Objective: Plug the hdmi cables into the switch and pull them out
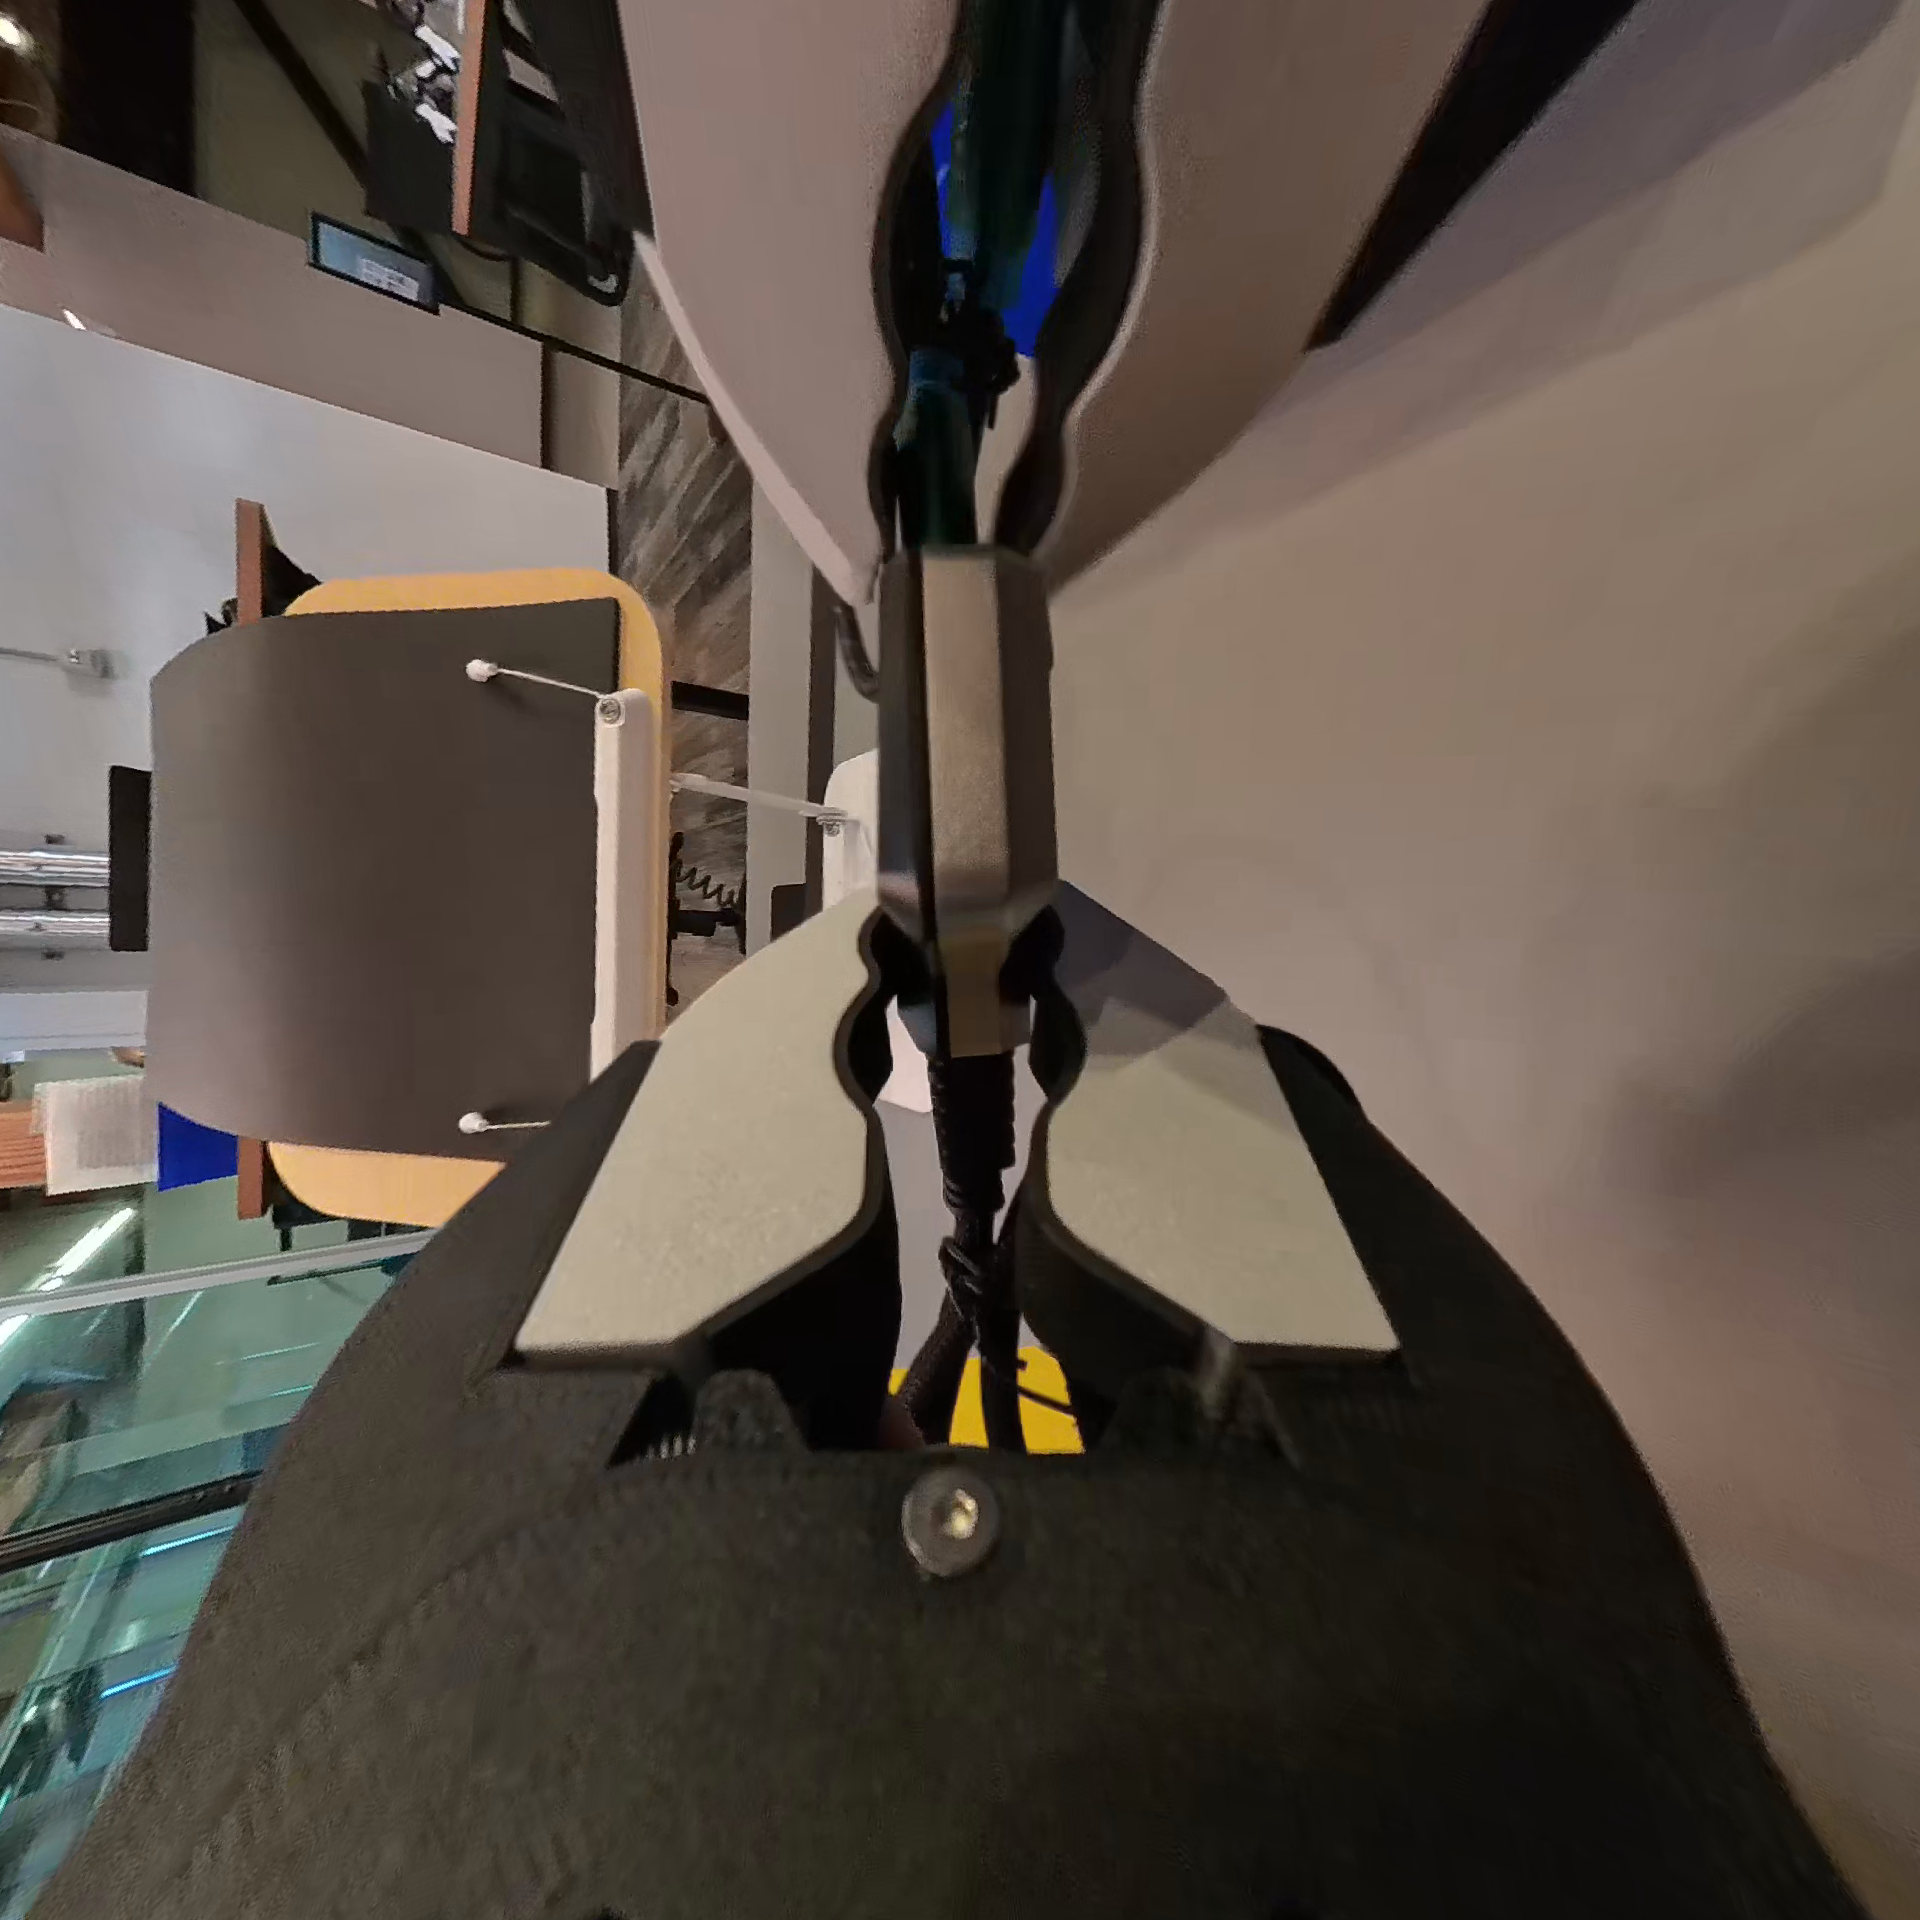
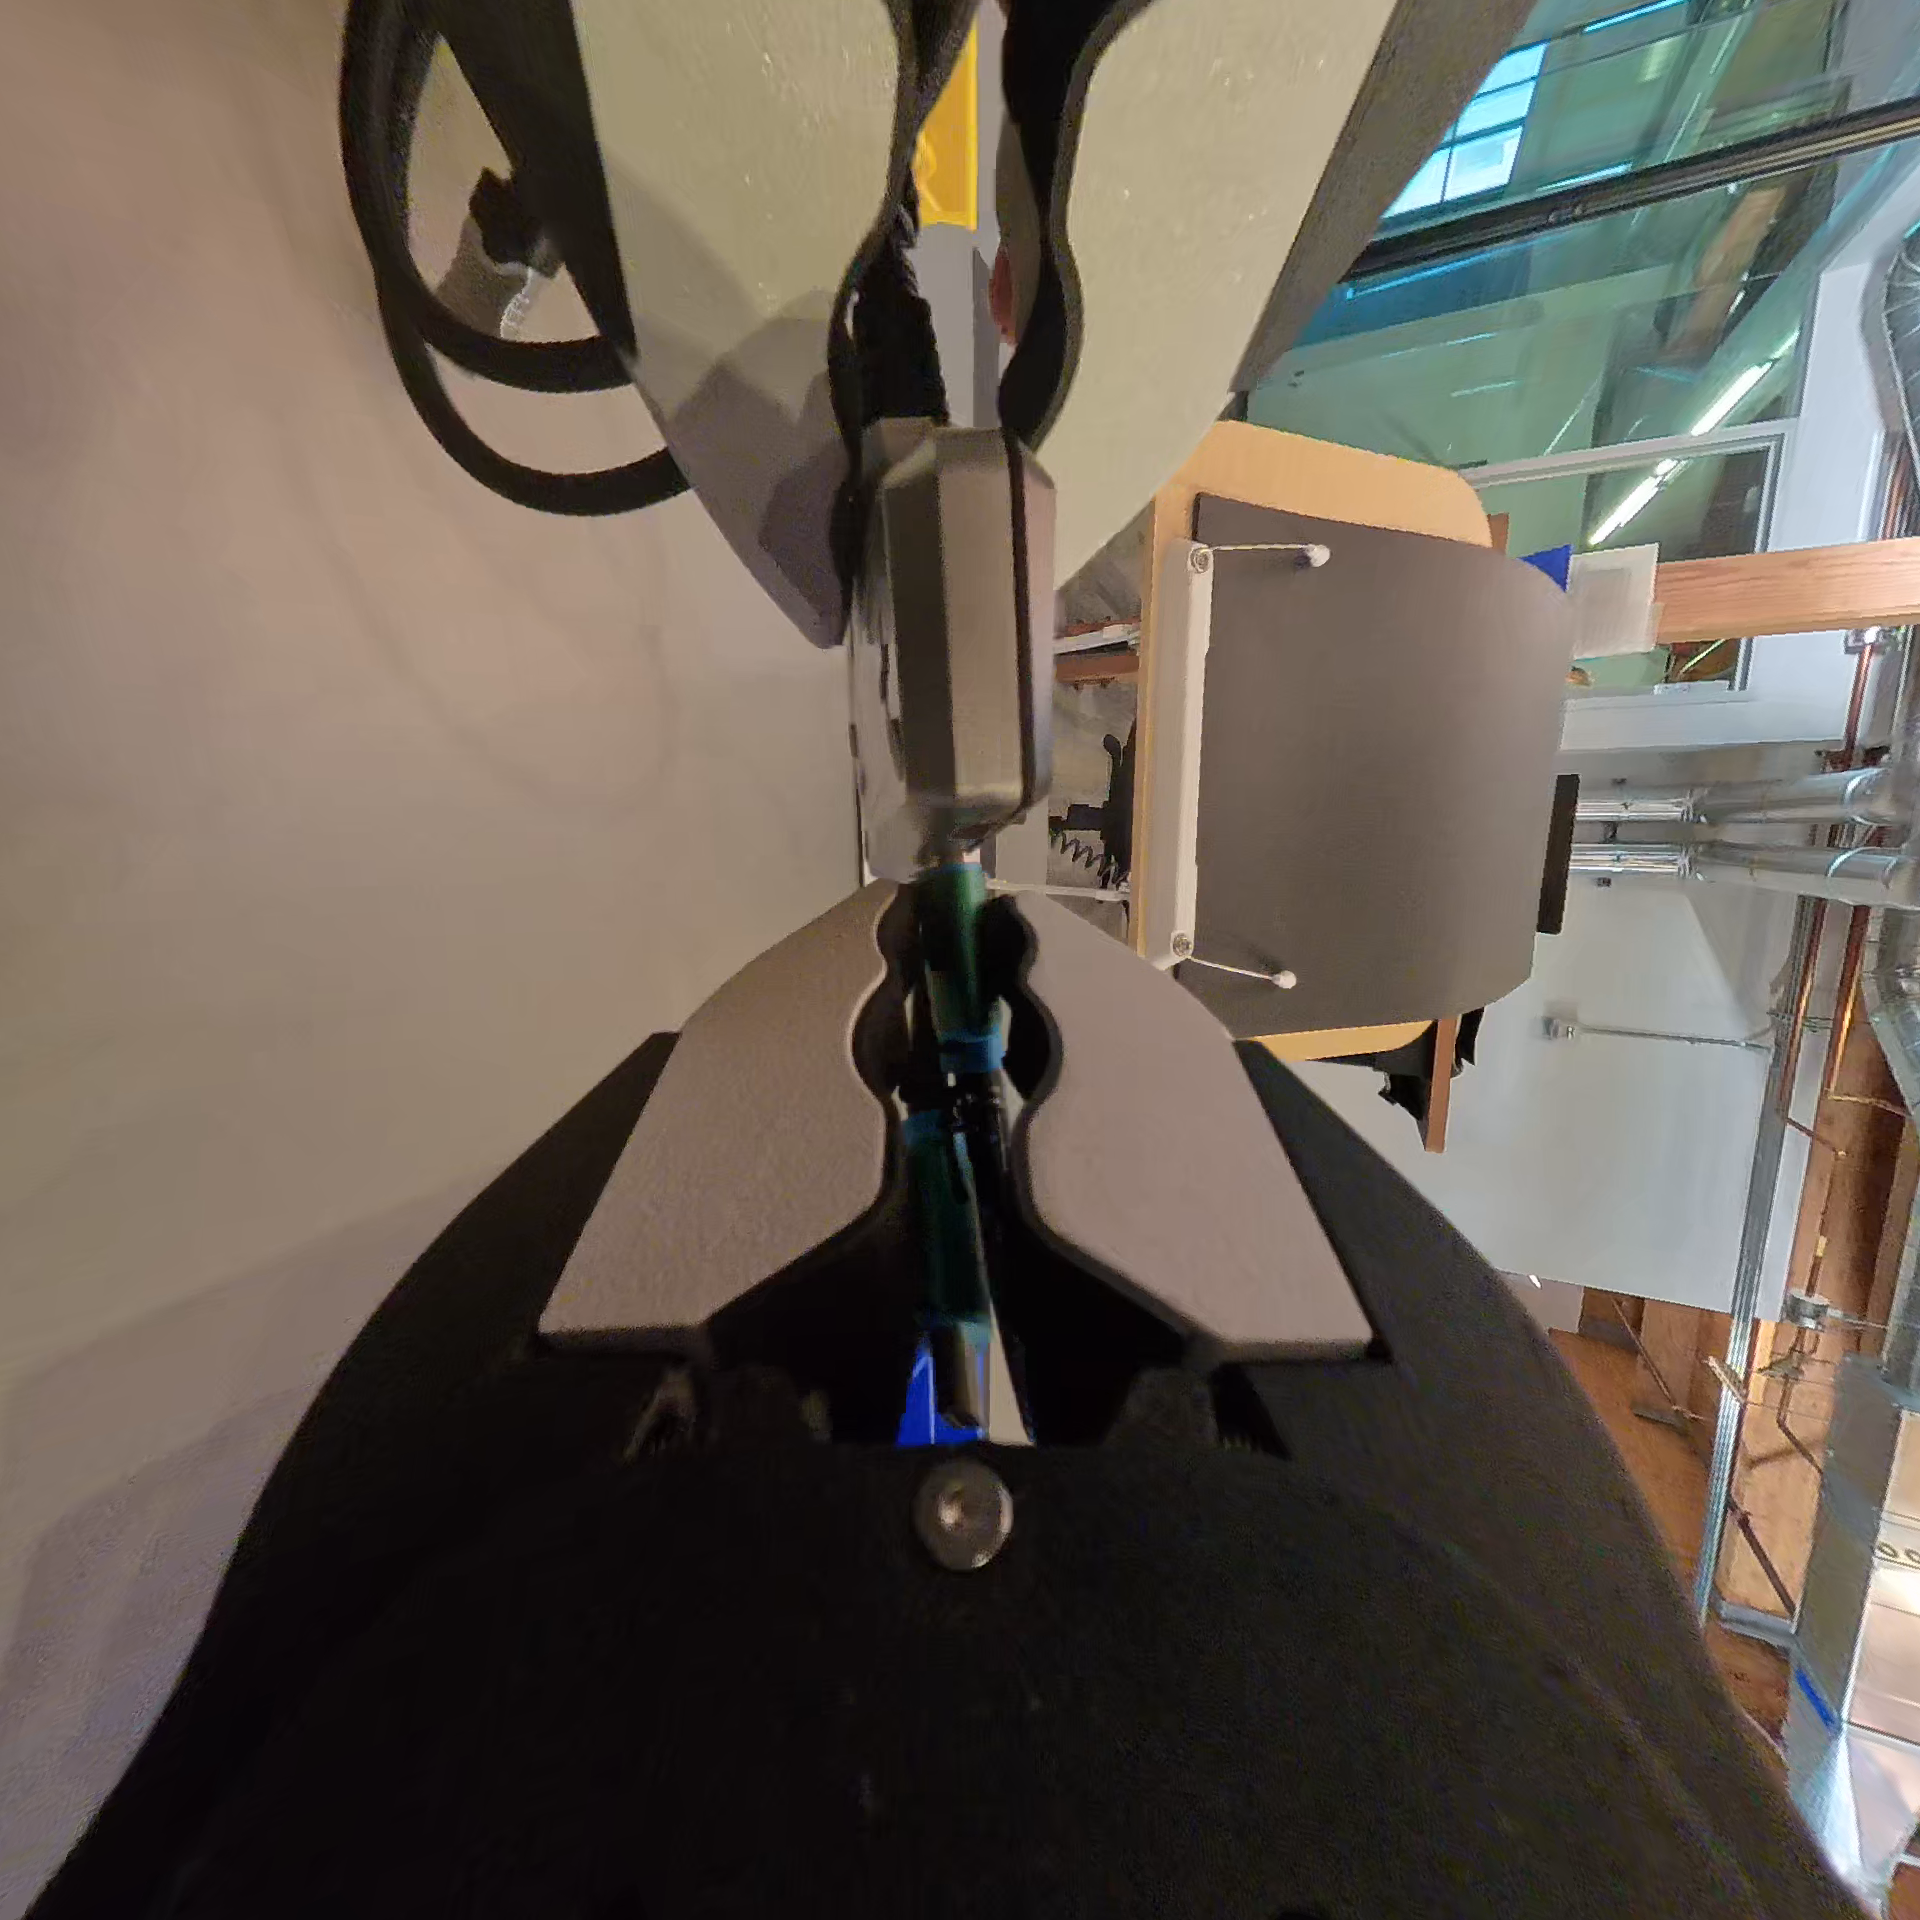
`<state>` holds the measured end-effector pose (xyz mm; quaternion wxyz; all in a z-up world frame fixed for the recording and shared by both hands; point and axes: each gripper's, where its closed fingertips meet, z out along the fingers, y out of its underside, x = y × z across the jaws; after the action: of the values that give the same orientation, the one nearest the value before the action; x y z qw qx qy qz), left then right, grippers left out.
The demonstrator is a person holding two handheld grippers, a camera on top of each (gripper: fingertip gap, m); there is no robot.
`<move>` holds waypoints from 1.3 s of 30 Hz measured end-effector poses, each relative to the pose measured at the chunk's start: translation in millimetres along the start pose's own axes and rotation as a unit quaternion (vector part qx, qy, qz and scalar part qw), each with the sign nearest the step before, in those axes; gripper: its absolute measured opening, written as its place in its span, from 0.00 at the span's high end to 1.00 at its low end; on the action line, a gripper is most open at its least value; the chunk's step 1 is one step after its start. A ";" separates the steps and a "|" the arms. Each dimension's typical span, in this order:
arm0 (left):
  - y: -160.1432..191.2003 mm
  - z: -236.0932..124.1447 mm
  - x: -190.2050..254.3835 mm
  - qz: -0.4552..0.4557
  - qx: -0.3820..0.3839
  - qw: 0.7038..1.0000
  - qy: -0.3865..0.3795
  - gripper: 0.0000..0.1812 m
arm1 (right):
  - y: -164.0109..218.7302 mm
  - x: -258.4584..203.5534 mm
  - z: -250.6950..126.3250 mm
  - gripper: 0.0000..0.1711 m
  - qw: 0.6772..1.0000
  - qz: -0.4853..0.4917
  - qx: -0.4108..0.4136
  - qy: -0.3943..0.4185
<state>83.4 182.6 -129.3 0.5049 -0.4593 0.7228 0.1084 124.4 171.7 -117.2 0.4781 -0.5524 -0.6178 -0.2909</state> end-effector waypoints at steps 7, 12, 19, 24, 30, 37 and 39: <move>-3.5 -2.1 3.3 0.001 0.023 1.000 0.002 0.87 | -2.4 -1.8 -3.3 0.93 1.000 -0.003 0.030 -0.008; -13.8 -3.4 8.8 0.039 0.035 0.999 -0.009 0.87 | -8.3 -6.4 -4.9 0.93 0.998 -0.008 0.049 -0.026; -17.2 -4.6 6.6 0.023 0.043 0.999 -0.016 0.88 | -11.4 -6.7 -5.7 0.92 0.998 -0.025 0.056 -0.018; -15.8 -4.2 10.9 0.022 0.034 0.999 -0.010 0.88 | -10.6 -10.8 -5.3 0.94 0.998 -0.037 0.044 -0.034; -17.7 -9.4 13.1 0.019 0.040 0.999 0.005 0.88 | -12.7 -12.0 -11.6 0.94 0.997 -0.029 0.051 -0.059; -22.9 -13.6 11.0 0.001 0.051 0.999 0.009 0.88 | -12.6 -9.4 -19.1 0.94 0.995 -0.010 0.058 -0.081; -24.7 -15.4 10.0 -0.012 0.060 0.998 0.012 0.88 | -13.0 -8.2 -20.9 0.94 0.995 -0.002 0.063 -0.082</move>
<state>92.1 153.8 -122.9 0.5239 -0.4385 0.7283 0.0533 117.0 147.0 -114.7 0.4597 -0.5419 -0.6728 -0.2058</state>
